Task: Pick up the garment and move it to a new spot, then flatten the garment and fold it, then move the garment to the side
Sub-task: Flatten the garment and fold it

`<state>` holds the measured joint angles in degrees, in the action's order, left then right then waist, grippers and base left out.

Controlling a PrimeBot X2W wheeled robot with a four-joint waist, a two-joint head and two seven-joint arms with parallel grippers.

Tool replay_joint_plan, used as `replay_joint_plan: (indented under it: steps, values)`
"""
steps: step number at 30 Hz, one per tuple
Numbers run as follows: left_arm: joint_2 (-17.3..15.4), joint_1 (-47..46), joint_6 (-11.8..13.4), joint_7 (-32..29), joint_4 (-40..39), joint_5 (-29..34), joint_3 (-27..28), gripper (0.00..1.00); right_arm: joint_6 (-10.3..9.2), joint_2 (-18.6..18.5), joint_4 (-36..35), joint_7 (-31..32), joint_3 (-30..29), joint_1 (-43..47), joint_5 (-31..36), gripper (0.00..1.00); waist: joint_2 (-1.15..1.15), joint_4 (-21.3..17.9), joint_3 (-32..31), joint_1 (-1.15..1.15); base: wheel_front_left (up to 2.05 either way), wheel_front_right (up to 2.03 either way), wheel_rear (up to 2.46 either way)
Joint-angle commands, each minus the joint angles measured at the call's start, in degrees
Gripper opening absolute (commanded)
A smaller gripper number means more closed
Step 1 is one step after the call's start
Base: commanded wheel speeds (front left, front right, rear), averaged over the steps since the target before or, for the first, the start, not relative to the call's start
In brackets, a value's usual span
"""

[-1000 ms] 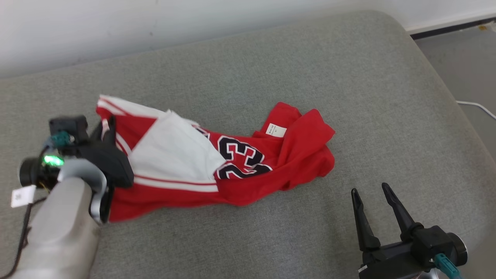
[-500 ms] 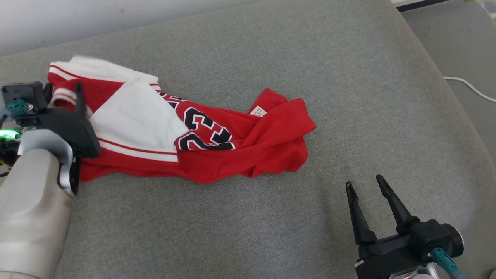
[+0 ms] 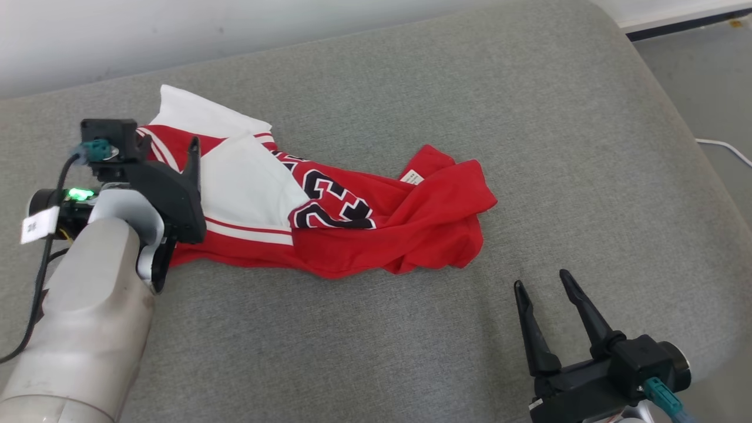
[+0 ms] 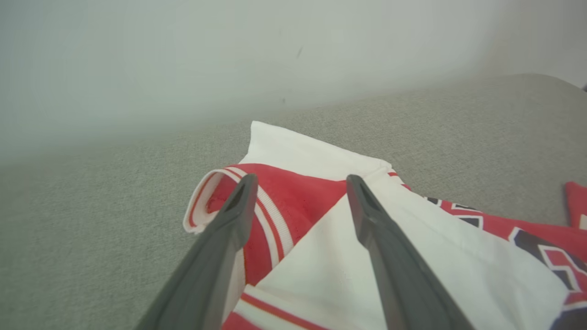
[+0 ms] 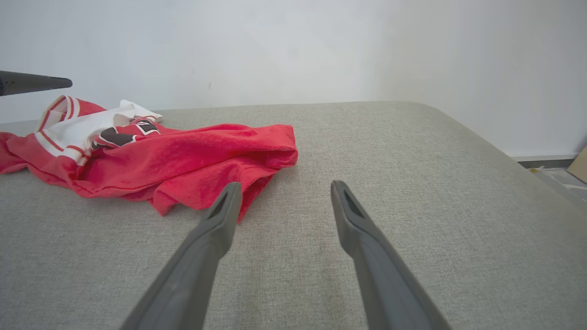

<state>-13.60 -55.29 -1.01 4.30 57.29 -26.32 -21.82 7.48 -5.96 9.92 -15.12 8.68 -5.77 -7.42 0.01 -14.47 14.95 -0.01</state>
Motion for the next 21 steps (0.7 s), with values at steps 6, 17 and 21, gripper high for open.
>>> replay_joint_plan:
  steps: [6, 17, 21]
  values:
    - [0.80, -2.90, -0.61, -7.32, 2.88, -0.08, -1.61, 1.00, 0.03, 0.63, -0.26, -0.02, 1.41, -0.92, -1.27, 1.00, -0.01, -3.58, 1.94, 0.01, 0.00, 0.00, 0.00]
    - [-1.89, -7.51, 0.37, -16.81, 5.56, 0.53, -3.13, 1.00, 0.03, 1.96, -1.26, -0.02, 1.01, -1.21, -1.86, 1.00, -0.01, -7.86, 5.96, 0.01, 0.00, 0.00, 0.00]
    - [-1.17, -7.81, -0.56, -18.79, 5.01, -0.31, -3.56, 1.00, 0.03, 2.27, -1.49, -0.02, 0.30, -0.82, -1.31, 1.00, -0.01, -7.22, 6.31, 0.01, 0.00, 0.00, 0.00]
